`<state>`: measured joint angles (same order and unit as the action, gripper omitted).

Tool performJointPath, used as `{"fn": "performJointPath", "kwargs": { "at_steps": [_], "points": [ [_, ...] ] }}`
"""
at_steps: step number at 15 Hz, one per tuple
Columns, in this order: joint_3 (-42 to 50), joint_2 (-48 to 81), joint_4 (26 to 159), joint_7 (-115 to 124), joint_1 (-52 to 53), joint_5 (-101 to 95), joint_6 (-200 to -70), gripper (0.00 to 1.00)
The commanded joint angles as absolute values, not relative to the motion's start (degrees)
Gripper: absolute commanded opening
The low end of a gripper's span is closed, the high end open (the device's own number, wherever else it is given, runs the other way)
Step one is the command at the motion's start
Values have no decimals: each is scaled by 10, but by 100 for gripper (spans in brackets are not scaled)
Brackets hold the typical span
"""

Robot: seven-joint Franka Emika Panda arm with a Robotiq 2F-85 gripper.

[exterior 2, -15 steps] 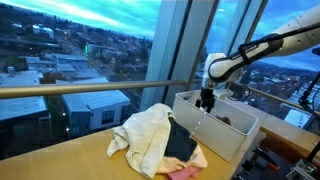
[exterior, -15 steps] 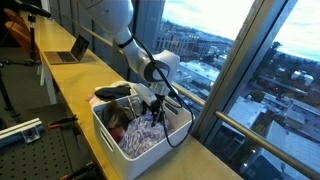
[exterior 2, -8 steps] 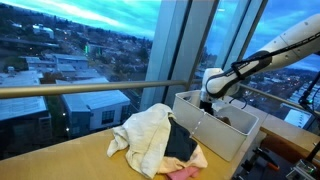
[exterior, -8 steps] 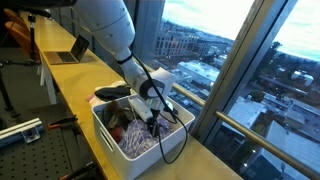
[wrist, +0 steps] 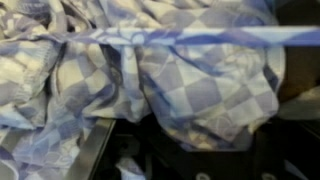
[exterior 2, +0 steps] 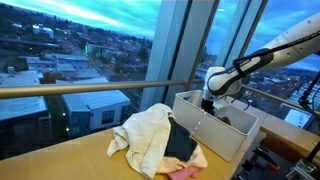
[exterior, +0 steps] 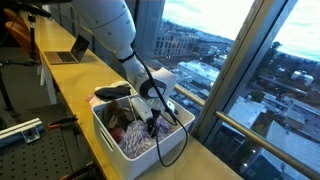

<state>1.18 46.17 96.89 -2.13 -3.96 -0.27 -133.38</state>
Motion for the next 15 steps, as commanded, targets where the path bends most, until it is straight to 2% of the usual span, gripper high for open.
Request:
{"fn": "performJointPath", "kwargs": {
  "at_steps": [1,4,9,15],
  "points": [
    [0,397,1022,-31,-59,27,-1332,21],
    [-11,339,1060,-41,-78,67,-1322,0],
    [0,220,1094,-28,-67,77,-1289,3],
    [-9,138,1033,24,15,-4,-1216,3]
  ]
}}
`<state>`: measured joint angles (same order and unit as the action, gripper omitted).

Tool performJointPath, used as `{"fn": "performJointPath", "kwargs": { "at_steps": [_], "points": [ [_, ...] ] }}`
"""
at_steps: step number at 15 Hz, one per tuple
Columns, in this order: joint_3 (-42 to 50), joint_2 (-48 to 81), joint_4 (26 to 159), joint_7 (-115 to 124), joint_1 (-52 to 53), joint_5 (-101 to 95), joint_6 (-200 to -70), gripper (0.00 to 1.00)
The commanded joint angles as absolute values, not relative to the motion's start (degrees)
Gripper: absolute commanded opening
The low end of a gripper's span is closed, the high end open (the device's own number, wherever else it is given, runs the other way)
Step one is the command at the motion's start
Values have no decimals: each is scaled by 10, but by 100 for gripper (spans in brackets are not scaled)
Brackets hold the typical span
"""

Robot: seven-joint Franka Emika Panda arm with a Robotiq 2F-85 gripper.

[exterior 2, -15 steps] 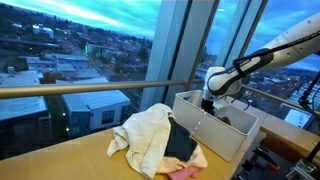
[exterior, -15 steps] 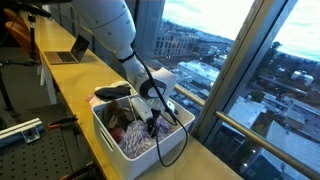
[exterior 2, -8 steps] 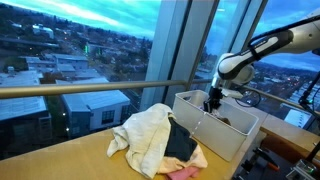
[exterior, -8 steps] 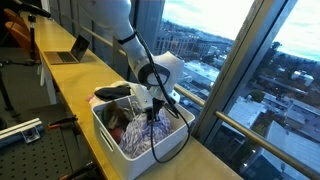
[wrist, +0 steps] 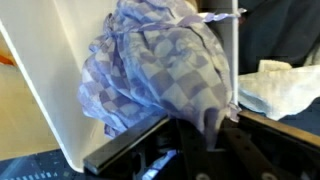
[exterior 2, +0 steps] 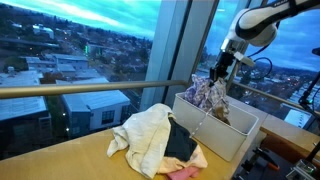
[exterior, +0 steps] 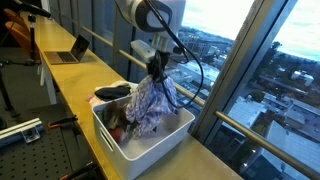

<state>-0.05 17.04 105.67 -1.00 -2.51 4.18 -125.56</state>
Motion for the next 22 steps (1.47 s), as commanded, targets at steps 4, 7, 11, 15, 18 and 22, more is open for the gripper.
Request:
{"fn": "performJointPath", "kwargs": {
  "at_steps": [4,7,11,15,18,22],
  "points": [
    [-40,137,956,79,88,-96,-1146,3],
    [-70,160,878,110,142,-142,-1081,3],
    [-97,221,767,131,204,-185,-1010,3],
    [-94,270,710,122,235,-191,-982,3],
    [-84,293,698,113,229,-182,-979,3],
    [-73,307,711,112,211,-161,-989,3]
  ]
}}
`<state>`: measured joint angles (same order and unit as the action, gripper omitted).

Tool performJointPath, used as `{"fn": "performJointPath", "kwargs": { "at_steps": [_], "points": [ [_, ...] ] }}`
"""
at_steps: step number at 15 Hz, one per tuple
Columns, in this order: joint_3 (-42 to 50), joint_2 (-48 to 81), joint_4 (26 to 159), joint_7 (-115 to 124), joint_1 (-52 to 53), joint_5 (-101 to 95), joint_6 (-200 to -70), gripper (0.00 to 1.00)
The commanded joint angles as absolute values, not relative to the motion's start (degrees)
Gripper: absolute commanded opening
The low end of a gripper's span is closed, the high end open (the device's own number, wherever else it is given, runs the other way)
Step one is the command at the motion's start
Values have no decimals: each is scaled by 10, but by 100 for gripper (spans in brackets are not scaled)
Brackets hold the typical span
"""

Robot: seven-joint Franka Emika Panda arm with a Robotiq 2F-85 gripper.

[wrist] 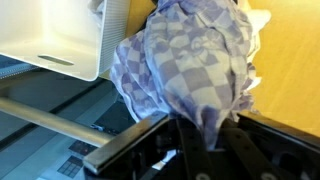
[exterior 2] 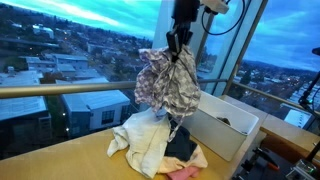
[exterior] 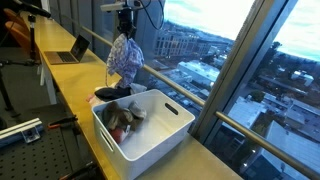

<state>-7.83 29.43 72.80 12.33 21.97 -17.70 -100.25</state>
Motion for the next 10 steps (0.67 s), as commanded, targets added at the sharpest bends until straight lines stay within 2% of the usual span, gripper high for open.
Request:
{"fn": "performJointPath", "kwargs": {
  "at_steps": [1,10],
  "points": [
    [-73,310,718,115,210,-160,-993,3],
    [-87,313,819,152,218,-133,-1035,3]
  ]
}}
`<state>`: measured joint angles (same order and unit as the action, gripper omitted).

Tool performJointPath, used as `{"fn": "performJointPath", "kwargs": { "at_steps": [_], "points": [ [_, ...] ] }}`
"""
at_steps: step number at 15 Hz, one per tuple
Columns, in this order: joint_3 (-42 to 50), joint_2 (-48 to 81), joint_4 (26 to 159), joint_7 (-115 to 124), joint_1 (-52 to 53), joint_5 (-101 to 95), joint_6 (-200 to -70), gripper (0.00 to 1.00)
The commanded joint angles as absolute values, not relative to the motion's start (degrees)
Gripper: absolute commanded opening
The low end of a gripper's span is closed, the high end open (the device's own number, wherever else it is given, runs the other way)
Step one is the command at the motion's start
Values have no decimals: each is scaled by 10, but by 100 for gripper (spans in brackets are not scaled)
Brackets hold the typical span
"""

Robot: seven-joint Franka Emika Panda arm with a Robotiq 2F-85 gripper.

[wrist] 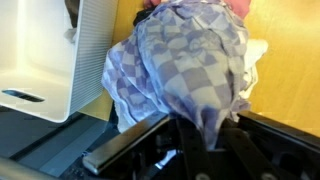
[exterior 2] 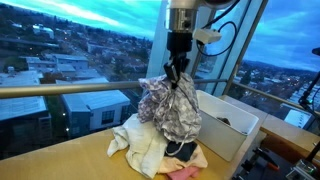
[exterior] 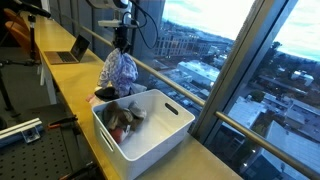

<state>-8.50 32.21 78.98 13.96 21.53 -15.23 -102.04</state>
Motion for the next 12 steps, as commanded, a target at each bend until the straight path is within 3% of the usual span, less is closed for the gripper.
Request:
{"fn": "performJointPath", "kwargs": {
  "at_steps": [1,3,11,12],
  "points": [
    [-85,313,826,155,218,-128,-1038,35],
    [-83,307,835,156,213,-118,-1039,42],
    [-58,232,820,145,146,-81,-1030,100],
    [-53,222,824,144,135,-82,-1035,100]
  ]
}}
